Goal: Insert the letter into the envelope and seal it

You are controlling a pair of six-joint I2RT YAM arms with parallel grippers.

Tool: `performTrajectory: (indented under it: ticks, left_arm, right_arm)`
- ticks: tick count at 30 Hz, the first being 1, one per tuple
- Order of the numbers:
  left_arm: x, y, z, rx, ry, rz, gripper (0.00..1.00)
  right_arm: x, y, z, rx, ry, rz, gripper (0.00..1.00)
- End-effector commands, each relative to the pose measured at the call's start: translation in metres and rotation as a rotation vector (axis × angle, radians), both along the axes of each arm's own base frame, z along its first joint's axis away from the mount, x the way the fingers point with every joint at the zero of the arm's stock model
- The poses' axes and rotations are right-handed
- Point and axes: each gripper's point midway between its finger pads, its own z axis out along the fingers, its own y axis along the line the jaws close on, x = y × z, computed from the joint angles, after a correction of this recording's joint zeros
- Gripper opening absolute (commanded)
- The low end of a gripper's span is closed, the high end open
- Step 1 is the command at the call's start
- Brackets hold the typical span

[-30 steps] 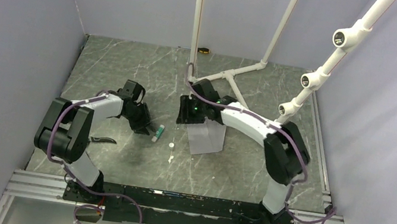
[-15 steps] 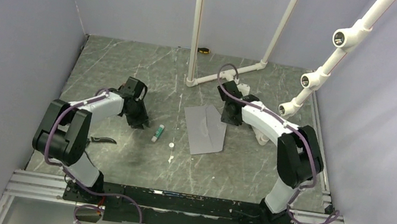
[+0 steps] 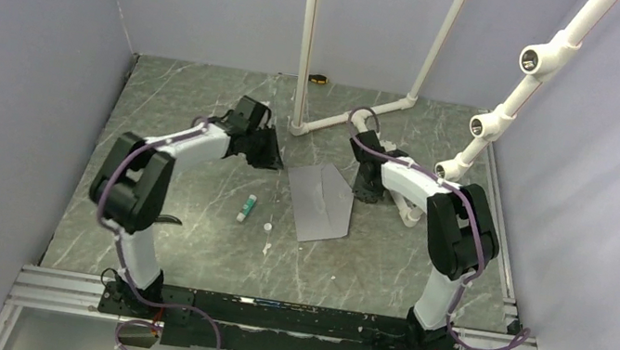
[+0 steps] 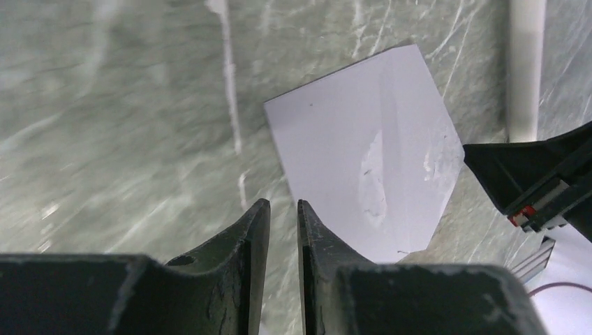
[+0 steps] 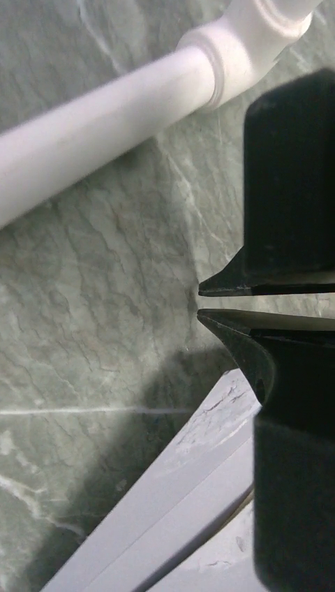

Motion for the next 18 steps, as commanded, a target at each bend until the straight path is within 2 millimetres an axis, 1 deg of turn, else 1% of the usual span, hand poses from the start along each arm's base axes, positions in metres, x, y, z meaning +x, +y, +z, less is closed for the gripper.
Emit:
performTrajectory:
  ticks: [1, 3, 4, 6, 8, 12, 15, 18]
  left_arm:
    - [-0.005, -0.048, -0.022, -0.054, 0.040, -0.155, 0.26]
    - [-0.007, -0.060, -0.030, -0.063, 0.055, -0.176, 0.25]
    - [-0.008, -0.063, -0.033, -0.049, 0.065, -0.173, 0.25]
    - [-0.010, -0.064, -0.041, -0.021, 0.087, -0.169, 0.23]
    - [-0.015, -0.065, -0.049, -0.005, 0.112, -0.159, 0.22]
    - [-0.026, -0.057, -0.067, 0.069, 0.195, -0.119, 0.20]
    - [-0.031, -0.051, -0.078, 0.114, 0.243, -0.092, 0.18]
    - [-0.035, -0.048, -0.084, 0.137, 0.275, -0.074, 0.17]
  right_arm:
    - [0.006, 0.026, 0.012, 0.162, -0.041, 0.096, 0.16]
    - [0.005, 0.029, 0.011, 0.198, -0.028, 0.106, 0.16]
    - [0.005, 0.030, 0.010, 0.211, -0.021, 0.110, 0.15]
    - [0.003, 0.032, 0.012, 0.236, -0.021, 0.119, 0.15]
    - [0.003, 0.038, 0.018, 0.283, -0.040, 0.148, 0.14]
    - [0.000, 0.051, 0.034, 0.366, -0.079, 0.205, 0.15]
    - [-0.002, 0.058, 0.039, 0.408, -0.088, 0.230, 0.16]
    - [-0.003, 0.065, 0.044, 0.447, -0.101, 0.260, 0.16]
